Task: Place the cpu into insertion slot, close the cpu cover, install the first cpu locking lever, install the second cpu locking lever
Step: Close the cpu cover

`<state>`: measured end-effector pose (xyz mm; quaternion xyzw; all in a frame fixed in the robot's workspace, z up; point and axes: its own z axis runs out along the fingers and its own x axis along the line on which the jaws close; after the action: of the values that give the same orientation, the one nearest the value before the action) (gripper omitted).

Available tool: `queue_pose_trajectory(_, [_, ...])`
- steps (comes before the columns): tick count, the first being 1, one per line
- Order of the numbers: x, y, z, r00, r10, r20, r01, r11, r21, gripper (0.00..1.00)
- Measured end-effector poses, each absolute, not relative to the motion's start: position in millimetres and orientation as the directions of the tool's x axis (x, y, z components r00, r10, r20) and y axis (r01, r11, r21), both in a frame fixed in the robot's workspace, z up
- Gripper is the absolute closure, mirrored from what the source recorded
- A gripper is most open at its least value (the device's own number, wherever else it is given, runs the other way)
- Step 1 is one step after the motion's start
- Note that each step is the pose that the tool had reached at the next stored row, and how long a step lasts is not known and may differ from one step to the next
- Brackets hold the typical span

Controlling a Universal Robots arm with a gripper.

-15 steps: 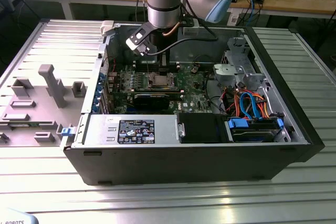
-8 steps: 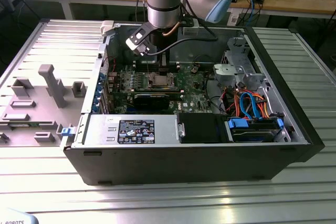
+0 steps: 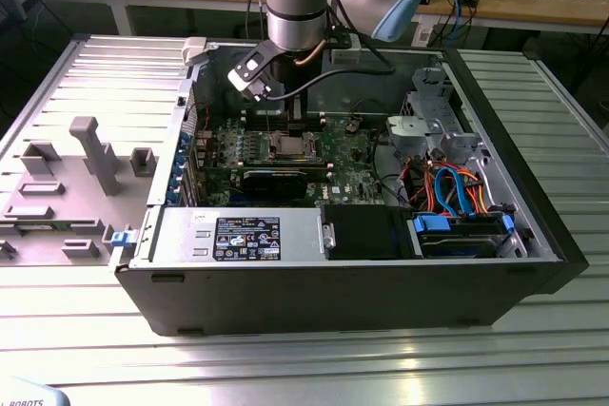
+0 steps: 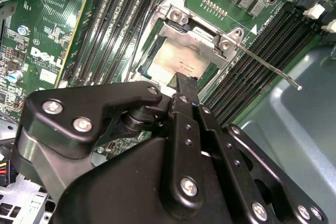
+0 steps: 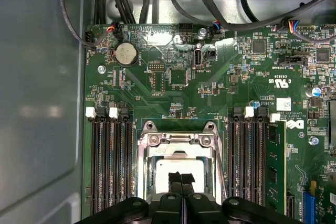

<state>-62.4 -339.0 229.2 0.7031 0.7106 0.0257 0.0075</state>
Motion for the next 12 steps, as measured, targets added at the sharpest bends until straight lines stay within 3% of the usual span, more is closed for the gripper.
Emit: queue_pose_trajectory(12, [-71.8,-339.0,227.2,-0.012,1.0,0.025,0.999,0.011,0.047,0.89])
